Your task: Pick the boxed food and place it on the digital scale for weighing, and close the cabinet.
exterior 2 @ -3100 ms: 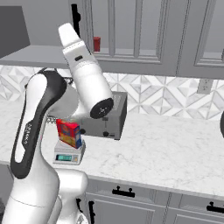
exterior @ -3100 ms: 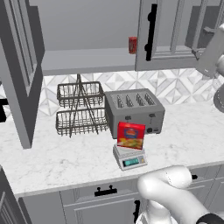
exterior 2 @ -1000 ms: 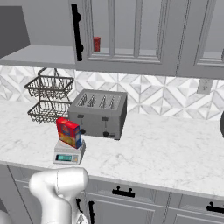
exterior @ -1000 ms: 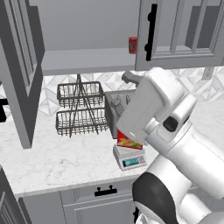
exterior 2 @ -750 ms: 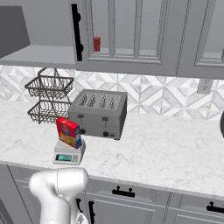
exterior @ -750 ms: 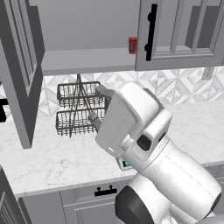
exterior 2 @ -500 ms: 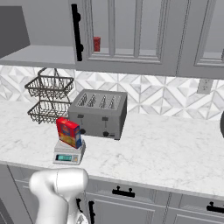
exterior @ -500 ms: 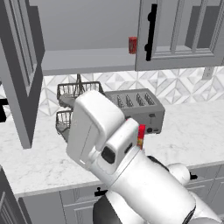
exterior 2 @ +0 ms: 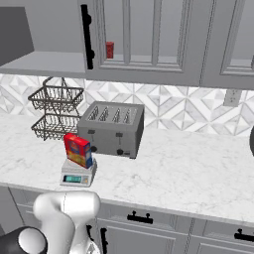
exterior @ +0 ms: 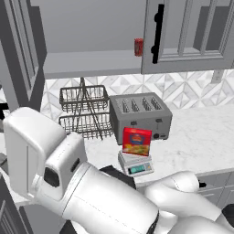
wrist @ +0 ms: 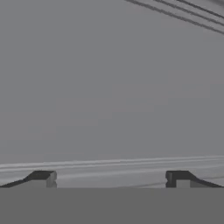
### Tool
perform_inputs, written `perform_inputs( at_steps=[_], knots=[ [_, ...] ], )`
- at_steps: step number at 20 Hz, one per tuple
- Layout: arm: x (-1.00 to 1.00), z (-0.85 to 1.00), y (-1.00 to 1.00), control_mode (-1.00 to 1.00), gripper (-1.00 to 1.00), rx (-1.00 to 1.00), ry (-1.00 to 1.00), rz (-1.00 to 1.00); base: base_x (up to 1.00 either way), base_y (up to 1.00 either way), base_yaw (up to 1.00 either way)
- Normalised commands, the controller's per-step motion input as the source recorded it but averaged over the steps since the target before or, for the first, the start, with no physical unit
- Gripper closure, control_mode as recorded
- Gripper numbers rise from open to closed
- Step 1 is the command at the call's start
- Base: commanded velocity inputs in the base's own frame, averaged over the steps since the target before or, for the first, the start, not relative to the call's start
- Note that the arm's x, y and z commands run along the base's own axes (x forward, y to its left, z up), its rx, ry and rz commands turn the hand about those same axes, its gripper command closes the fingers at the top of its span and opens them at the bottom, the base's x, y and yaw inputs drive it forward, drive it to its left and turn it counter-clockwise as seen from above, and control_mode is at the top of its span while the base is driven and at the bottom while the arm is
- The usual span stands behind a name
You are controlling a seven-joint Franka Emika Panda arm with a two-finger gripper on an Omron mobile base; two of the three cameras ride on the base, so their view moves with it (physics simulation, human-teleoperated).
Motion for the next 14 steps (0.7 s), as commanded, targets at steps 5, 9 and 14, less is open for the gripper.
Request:
perform_inputs(
  at_steps=[5,9,14],
  knots=[
    [0.98,-0.22,0.21,-1.0,-1.0,-0.06,0.12,0.04,0.0,0.0,0.0],
    [0.57,-0.39,0.73,-1.0,-1.0,-0.17,0.0,0.0,0.0,0.0,0.0],
    [0.44,-0.4,0.71,-1.0,-1.0,-0.16,0.03,0.02,0.0,0.0,0.0]
  ],
)
